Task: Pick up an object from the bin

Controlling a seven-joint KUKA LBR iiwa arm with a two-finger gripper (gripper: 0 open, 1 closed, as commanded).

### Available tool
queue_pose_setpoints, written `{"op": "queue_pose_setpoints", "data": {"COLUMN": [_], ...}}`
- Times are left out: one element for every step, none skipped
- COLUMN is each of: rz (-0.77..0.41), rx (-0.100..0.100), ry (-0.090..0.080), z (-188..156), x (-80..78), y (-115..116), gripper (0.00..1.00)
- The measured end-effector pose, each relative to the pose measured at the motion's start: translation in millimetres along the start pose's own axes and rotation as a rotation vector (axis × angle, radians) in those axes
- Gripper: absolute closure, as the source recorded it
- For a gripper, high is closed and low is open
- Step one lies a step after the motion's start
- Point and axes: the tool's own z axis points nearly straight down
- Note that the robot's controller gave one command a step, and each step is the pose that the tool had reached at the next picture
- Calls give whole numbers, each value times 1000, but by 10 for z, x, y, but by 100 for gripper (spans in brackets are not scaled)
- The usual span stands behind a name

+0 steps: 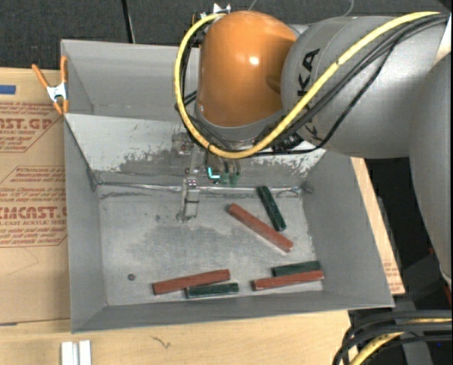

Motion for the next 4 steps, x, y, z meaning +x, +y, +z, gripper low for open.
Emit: {"op": "queue_pose_setpoints", "data": {"rz": [63,-262,-262,-270], "rx": [2,0,0,0], "ry": [4,-7,-5,-15], "z": [494,1694,1681,101], "x": [724,871,874,875], "y": [-267,-560,-555,-261], "gripper": [0,0,100,100]}}
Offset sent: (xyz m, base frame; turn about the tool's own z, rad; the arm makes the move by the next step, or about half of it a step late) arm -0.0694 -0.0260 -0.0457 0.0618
